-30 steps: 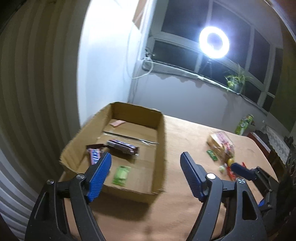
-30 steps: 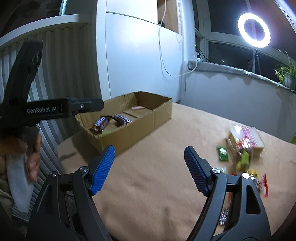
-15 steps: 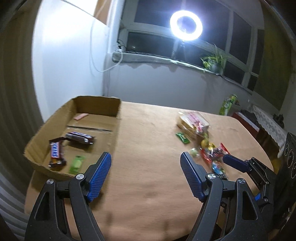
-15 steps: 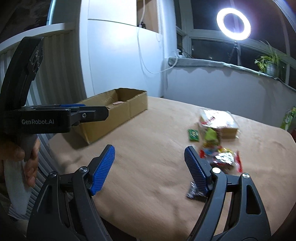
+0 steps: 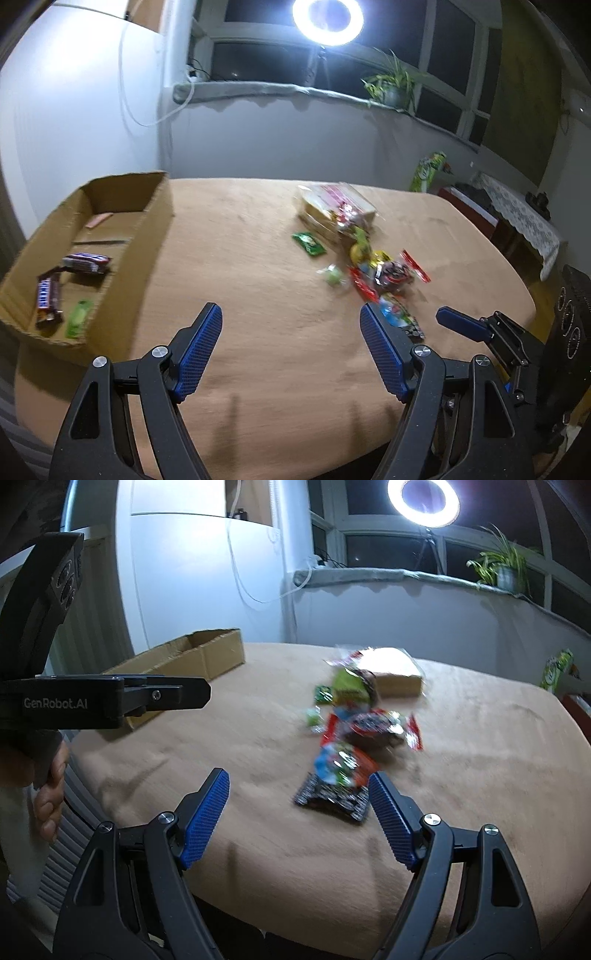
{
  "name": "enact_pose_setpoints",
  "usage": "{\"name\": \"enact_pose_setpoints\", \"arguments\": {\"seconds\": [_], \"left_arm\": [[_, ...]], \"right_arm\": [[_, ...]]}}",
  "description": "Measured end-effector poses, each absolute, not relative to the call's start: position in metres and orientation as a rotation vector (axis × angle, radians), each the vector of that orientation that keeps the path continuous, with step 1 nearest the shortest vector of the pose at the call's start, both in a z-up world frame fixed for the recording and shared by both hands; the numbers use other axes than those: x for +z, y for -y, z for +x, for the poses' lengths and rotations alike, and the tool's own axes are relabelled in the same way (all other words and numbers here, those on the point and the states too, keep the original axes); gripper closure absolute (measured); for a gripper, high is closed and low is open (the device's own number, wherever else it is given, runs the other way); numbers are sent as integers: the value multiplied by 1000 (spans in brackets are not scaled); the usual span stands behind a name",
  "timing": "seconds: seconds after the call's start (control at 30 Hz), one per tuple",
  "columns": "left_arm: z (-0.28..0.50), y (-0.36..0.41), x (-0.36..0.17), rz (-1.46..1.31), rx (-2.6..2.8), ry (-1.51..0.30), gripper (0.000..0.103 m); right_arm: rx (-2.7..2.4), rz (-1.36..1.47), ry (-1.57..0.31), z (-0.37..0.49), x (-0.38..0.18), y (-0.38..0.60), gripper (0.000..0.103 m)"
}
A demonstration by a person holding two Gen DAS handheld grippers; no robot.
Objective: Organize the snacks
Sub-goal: 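Grasp the round candy pack with the left tool while the right tool grasps the black packet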
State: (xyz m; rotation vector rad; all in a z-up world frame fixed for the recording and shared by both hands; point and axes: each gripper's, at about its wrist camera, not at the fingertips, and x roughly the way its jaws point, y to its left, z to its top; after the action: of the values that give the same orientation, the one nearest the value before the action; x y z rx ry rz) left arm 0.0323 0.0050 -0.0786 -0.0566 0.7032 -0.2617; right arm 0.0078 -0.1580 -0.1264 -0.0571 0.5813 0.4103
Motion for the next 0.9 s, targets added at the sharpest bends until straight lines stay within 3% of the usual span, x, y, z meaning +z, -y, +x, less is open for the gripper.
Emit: {"name": "enact_pose_setpoints", "arguments": {"seconds": [0.5,0.57,0.63,0.77,0.87,0.9], "left_arm": [[76,87,-114,33,-525,-864,28],[81,94,-119,29,-557,-891,41],[84,99,-123,27,-571,-910,45],[87,97,-124,6,-588,-918,52],[89,94,-124,6,-579,-918,72],[89,92,-123,5,-577,-918,72]], "right_arm": [[457,-53,-582,30,-152,171,25],[453,-72,-584,33,-153,170,33],[451,-67,-582,34,-154,172,36],[440,-49,-578,38,-154,177,53],[440,-62,-573,38,-154,176,60],[439,-69,-573,38,-154,176,61]]}}
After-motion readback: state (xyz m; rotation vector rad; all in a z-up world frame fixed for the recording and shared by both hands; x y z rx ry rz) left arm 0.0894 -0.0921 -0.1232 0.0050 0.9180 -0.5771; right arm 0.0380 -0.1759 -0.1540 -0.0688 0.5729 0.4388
